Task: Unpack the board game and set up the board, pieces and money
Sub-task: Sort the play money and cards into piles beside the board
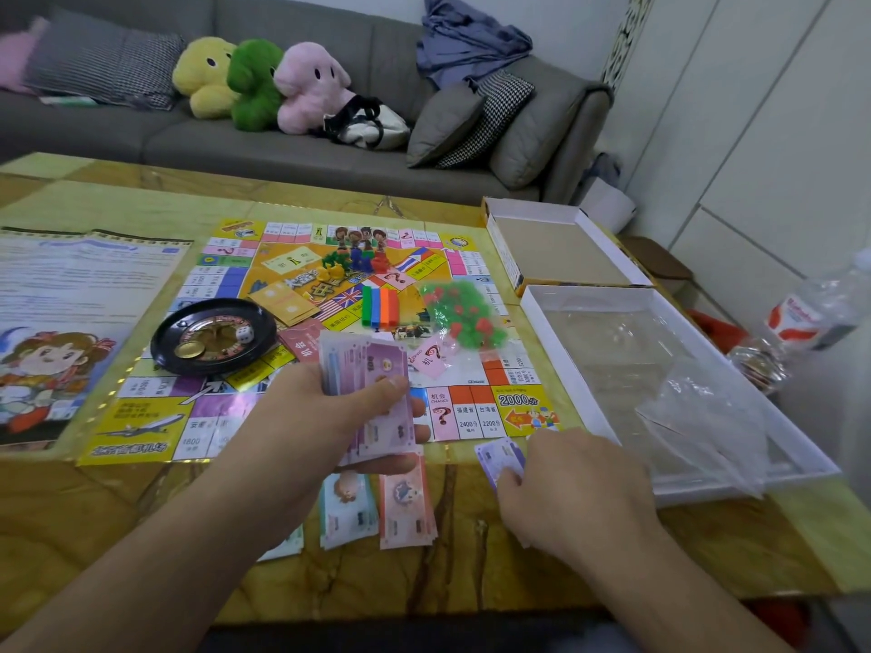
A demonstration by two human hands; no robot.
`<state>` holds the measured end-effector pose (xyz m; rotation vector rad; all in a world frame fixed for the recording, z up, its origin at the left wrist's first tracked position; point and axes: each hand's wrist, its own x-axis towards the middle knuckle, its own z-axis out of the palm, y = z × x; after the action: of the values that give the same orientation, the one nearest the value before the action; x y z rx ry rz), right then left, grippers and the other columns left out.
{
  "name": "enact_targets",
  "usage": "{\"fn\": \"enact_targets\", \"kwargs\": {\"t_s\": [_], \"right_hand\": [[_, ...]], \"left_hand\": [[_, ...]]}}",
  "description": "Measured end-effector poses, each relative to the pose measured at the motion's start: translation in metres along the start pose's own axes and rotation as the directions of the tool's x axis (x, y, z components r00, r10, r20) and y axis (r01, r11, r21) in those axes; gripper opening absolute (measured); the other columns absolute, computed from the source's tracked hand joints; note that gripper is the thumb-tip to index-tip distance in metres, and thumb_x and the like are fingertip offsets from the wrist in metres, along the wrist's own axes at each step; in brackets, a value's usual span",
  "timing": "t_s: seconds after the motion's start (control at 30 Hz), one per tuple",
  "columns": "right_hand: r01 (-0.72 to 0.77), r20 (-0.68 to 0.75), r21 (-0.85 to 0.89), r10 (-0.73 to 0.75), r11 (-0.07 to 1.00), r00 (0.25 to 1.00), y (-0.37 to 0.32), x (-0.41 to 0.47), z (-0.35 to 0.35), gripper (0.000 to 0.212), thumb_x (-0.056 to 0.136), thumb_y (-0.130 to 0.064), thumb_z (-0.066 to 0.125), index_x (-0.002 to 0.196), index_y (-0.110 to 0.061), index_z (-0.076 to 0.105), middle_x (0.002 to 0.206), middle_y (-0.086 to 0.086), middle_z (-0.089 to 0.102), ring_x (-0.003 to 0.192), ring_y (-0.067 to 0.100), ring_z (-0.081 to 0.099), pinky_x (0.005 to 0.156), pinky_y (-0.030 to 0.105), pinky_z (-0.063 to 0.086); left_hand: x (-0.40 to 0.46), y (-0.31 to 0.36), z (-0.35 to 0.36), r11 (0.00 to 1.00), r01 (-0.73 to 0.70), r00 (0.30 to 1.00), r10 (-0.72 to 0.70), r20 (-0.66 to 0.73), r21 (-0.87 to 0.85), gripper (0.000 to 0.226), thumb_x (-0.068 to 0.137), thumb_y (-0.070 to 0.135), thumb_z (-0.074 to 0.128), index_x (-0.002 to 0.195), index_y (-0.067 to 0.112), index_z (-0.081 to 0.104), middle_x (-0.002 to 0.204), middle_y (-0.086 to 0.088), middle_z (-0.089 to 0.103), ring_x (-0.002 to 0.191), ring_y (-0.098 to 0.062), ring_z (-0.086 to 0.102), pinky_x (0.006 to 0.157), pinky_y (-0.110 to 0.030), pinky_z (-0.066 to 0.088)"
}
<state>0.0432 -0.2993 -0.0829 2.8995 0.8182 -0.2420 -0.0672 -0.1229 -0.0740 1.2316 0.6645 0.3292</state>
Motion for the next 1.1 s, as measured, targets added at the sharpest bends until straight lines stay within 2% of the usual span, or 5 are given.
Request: {"fn": "enact_targets", "kwargs": {"t_s": [0.17,0.37,0.67,0.87,1.1], "right_hand": [[0.006,-0.062,0.074,-0.001,0.997,0.998,0.008,0.005,0.002,0.019,0.099,-0.046,0.048,0.092,-0.028,0.045,0.082,-0.008,0.048,0.081,0.017,0.057,0.06,0.029,0.043],[0.228,0.047,0.189,-0.241,0.955,0.969,0.004,0.004,0.005,0.032,0.098,-0.055,0.061,0.103,-0.038,0.035,0.115,-0.013,0.049,0.104,0.013,0.049,0.08,0.029,0.043],[0.181,-0.1,0.326,-0.157,0.928,0.983,0.006,0.02,0.012,0.012,0.099,-0.026,0.058,0.093,-0.031,0.048,0.097,-0.012,0.057,0.091,0.011,0.059,0.075,0.034,0.057],[0.18,-0.149,0.98,-0.277,0.087,0.949,-0.017,0.019,-0.015,0.019,0.088,-0.027,0.067,0.102,-0.017,0.073,0.093,0.005,0.075,0.082,0.018,0.071,0.066,0.033,0.057],[0.266,-0.244,0.961,-0.22,0.079,0.945,-0.032,0.022,-0.012,0.006,0.097,-0.015,0.073,0.092,-0.013,0.076,0.082,0.003,0.076,0.074,0.015,0.074,0.055,0.021,0.052]], "left_hand": [[-0.001,0.002,-0.001,0.999,0.016,1.0,-0.015,0.007,-0.032,0.024,0.09,0.014,0.074,0.112,0.005,0.067,0.095,-0.016,0.08,0.083,-0.036,0.079,0.061,-0.048,0.066],[-0.004,0.003,0.001,0.993,0.056,0.996,-0.048,0.081,-0.1,0.031,0.091,0.015,0.073,0.119,0.005,0.065,0.099,-0.018,0.079,0.088,-0.035,0.079,0.063,-0.048,0.066],[-0.008,0.009,0.002,0.948,0.136,0.963,-0.059,0.264,-0.287,0.048,0.077,0.001,0.066,0.124,-0.003,0.058,0.108,-0.027,0.076,0.099,-0.046,0.075,0.076,-0.06,0.061],[-0.01,0.002,-0.001,0.981,0.082,0.951,-0.023,0.308,-0.178,0.032,0.091,-0.005,0.063,0.123,-0.003,0.067,0.114,-0.026,0.075,0.103,-0.044,0.074,0.078,-0.055,0.064],[-0.009,-0.002,-0.004,0.995,0.011,0.978,0.01,0.21,-0.099,0.031,0.081,0.006,0.076,0.112,0.005,0.074,0.101,-0.021,0.078,0.087,-0.038,0.078,0.06,-0.042,0.066]]}}
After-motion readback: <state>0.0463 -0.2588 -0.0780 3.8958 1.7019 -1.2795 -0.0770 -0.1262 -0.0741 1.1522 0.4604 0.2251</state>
